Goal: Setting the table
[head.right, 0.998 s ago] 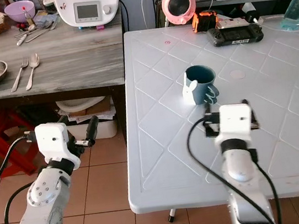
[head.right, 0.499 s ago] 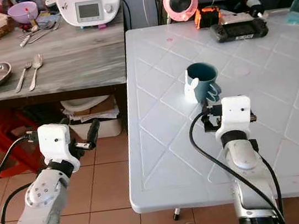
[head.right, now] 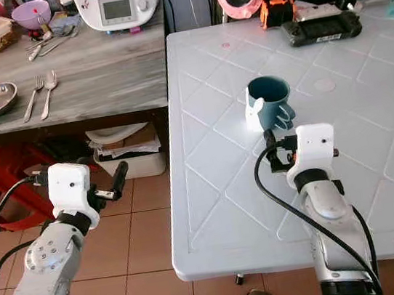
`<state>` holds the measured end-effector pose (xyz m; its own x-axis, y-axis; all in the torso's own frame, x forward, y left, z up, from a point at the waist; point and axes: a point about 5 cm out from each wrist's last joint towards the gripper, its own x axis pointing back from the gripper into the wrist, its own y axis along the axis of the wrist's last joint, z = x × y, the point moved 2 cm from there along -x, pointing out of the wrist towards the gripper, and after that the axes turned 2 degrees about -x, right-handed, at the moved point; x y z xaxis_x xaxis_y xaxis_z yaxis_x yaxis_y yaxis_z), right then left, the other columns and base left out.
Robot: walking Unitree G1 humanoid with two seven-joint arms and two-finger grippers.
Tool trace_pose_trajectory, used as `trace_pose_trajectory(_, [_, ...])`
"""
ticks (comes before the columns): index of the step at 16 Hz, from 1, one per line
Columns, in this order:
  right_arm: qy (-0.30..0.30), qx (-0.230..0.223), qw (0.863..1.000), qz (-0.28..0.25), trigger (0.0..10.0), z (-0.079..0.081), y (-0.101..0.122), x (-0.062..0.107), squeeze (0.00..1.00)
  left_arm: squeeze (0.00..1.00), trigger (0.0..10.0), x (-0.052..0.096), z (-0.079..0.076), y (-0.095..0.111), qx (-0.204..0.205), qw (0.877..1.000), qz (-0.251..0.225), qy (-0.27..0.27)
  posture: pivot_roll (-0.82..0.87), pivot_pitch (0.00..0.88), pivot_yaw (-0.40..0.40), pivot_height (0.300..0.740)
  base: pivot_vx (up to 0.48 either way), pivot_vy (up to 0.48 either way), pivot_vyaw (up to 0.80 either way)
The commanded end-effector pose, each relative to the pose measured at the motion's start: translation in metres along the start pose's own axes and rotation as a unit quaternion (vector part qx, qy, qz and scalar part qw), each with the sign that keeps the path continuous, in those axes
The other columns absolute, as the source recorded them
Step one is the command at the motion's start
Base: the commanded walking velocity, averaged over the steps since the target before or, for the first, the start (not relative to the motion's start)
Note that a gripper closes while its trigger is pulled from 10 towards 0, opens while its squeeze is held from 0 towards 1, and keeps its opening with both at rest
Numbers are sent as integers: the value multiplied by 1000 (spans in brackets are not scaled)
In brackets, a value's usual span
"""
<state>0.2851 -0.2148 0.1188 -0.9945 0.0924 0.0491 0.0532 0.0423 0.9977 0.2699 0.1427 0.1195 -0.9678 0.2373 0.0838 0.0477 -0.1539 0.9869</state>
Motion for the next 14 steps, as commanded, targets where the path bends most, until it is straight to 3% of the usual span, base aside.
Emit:
trace_pose_trajectory(1, [5,-1,1000,1,10000,-2,3,1,0,0,10000,1,5,4,-10,1000,-2,2,80,87,104,740,0,0,0])
trace_pose_trajectory(7, [32,24,999,2,10000,-12,16,-11,0,0,10000,-1,8,4,-21,1000,10,0,84,88,120,740,0,0,0])
trace_pose_trajectory(14, [102,45,994,0,10000,0,30,-25,0,0,10000,-2,10,1,-25,999,22,9,83,85,110,740,0,0,0])
